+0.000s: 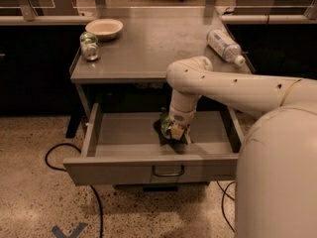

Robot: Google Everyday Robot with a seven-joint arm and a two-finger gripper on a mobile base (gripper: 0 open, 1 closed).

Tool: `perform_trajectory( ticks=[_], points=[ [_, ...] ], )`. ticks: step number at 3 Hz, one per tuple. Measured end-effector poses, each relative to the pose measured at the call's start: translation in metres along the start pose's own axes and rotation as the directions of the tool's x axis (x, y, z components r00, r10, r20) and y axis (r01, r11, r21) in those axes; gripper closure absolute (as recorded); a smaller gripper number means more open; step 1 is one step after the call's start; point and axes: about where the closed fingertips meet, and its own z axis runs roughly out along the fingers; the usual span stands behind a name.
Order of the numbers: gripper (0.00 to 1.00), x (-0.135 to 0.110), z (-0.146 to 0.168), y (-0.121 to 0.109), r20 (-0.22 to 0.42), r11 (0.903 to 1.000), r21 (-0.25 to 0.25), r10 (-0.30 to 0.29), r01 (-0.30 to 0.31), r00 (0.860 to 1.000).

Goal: Pick green jalapeno chip bag from top drawer and place on counter

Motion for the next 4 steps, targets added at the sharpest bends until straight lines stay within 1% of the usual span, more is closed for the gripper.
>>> perform_trajectory(
  ticks=[1,2,3,4],
  points=[
    [1.00,0.000,0.000,0.000,0.000,1.0000,0.000,0.000,0.000,1.000],
    [1.00,-0.003,-0.032,0.019,-0.021,0.9983,0.052,-0.025,0.026,0.999],
    [1.00,-0.012,-0.119,0.036,-0.036,0.9799,0.194,-0.040,0.046,0.999],
    [1.00,-0.010,-0.153,0.041,-0.015,0.9681,0.247,-0.040,0.043,0.999]
  ],
)
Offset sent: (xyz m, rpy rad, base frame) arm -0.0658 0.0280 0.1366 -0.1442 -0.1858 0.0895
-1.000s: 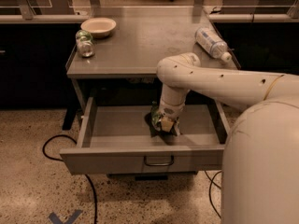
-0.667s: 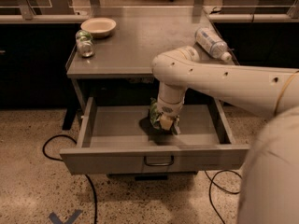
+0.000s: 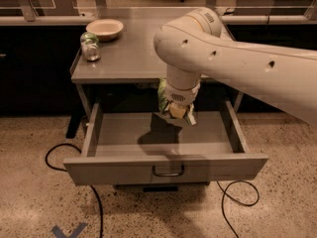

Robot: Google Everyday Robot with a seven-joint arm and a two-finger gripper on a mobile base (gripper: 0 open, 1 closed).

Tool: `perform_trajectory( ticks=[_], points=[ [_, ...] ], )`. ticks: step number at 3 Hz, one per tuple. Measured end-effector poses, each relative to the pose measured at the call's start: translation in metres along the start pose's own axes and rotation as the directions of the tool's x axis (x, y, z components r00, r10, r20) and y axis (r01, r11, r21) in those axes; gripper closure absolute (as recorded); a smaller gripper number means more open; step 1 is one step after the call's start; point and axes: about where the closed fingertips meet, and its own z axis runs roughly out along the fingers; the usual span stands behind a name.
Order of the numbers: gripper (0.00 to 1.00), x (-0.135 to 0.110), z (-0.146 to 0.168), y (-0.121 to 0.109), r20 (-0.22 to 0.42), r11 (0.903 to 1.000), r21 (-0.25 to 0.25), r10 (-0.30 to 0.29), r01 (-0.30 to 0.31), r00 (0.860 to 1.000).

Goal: Pick green jalapeno chip bag from top drawer and place on counter

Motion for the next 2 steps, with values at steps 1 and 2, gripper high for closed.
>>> perform_trajectory(
  ticks=[1,2],
  points=[
    [1.00,0.000,0.000,0.000,0.000,1.0000,0.000,0.000,0.000,1.000],
    [1.00,-0.022,-0.025,-0.016,0.016,0.9946,0.092,-0.050,0.049,0.999]
  ],
)
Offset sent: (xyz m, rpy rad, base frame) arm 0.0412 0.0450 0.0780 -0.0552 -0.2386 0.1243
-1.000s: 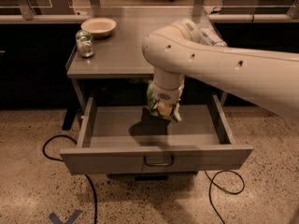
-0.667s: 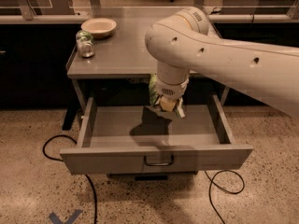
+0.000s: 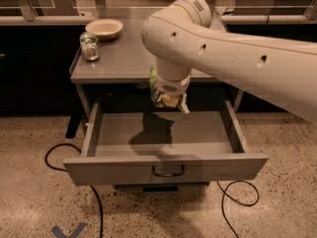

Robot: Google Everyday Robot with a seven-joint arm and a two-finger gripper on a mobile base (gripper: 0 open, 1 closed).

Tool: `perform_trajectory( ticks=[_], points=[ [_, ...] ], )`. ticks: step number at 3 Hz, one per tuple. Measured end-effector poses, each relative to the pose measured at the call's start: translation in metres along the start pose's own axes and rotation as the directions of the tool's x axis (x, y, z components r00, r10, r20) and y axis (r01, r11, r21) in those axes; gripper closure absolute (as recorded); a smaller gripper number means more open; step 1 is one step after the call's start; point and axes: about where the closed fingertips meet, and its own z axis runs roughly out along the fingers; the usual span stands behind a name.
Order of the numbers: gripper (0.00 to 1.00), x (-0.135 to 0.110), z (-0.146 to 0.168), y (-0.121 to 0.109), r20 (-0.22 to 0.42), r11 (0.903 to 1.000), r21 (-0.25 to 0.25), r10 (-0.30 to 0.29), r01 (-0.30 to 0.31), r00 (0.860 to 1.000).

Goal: Pick green jalapeno chip bag from top drawer and place on counter

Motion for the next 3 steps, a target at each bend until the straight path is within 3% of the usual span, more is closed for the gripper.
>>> perform_trajectory(
  ticks=[1,2,3],
  points=[
    [1.00,-0.041,-0.059,-0.047,0.041,0.9845,0.163,-0.073,0.066,0.996],
    [1.00,-0.079,-0.074,-0.090,0.036,0.9739,0.189,-0.135,0.126,0.990],
    [1.00,-0.088,-0.092,-0.115,0.070,0.9689,0.227,-0.117,0.098,0.991]
  ],
)
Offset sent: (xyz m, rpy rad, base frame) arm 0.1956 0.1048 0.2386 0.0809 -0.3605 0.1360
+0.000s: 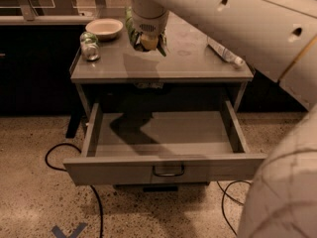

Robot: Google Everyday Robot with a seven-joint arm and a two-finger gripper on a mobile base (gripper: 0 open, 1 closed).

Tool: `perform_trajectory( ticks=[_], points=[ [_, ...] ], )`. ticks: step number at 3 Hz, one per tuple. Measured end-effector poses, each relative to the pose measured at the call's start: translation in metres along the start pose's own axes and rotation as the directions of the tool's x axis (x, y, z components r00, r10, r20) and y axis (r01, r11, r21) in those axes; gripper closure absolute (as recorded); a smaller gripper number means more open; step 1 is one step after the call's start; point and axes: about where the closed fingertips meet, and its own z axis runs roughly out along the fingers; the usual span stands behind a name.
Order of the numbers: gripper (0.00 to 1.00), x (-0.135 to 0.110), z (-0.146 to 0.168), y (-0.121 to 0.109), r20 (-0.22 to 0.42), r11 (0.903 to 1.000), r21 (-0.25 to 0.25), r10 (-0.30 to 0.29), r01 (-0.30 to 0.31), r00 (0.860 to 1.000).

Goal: Pick green jalapeno chip bag from top drawer and place on counter

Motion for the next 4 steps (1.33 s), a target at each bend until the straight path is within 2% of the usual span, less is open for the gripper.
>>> perform_trajectory(
  ticks=[1,2,3,4],
  points=[
    [1.00,0.000,-0.001,0.000,0.001,1.0000,0.001,0.000,0.000,1.000],
    [1.00,0.015,0.006,-0.019,0.044,0.9994,-0.018,0.029,-0.029,0.999],
    [1.00,0.089,0.057,-0.046,0.086,0.9924,-0.091,0.090,-0.082,0.992],
    [1.00,0.133,0.110,-0.047,0.179,0.9823,-0.176,0.096,-0.064,0.979]
  ],
)
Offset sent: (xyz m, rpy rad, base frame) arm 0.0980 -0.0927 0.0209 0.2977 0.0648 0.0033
